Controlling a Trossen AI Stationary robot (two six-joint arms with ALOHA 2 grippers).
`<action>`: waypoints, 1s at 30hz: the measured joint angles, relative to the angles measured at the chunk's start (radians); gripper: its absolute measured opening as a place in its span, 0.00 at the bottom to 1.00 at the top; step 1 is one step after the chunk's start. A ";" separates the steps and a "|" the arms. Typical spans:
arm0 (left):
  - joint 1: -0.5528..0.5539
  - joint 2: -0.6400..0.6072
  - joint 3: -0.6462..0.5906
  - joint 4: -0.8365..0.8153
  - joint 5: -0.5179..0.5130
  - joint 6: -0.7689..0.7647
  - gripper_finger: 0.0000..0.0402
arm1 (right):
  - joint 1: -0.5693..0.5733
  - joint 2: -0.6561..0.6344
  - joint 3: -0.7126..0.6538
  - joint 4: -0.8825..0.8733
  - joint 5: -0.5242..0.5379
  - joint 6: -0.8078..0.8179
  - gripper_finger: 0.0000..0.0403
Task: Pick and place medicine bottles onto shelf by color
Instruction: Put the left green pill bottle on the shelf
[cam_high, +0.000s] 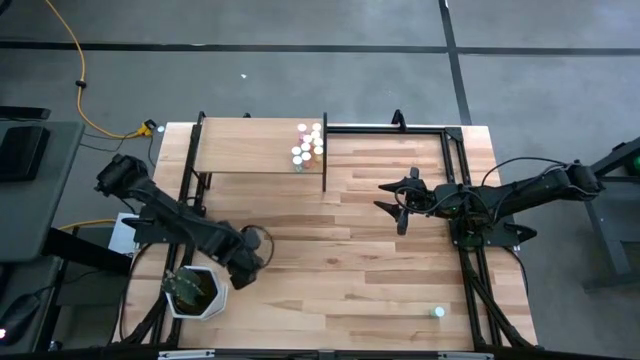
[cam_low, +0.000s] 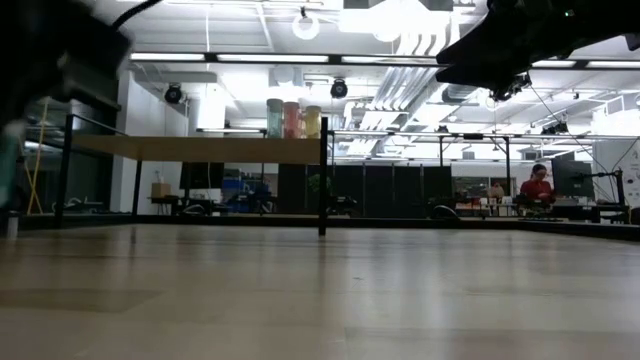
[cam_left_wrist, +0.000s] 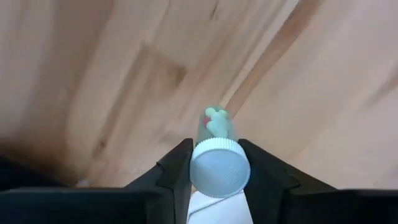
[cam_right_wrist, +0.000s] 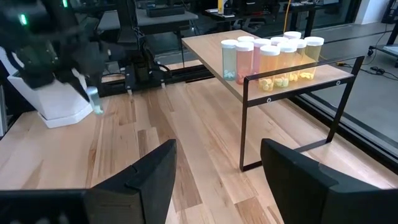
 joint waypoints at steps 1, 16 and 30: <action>0.021 0.000 0.041 -0.029 -0.009 0.043 0.28 | 0.000 0.000 0.000 0.000 0.000 0.000 0.56; 0.511 0.010 0.839 -0.362 -0.377 0.587 0.27 | 0.000 0.000 0.000 0.000 0.000 -0.003 0.56; 0.965 0.281 0.874 -0.312 -0.260 0.871 0.28 | 0.000 0.000 0.000 0.000 0.000 -0.010 0.56</action>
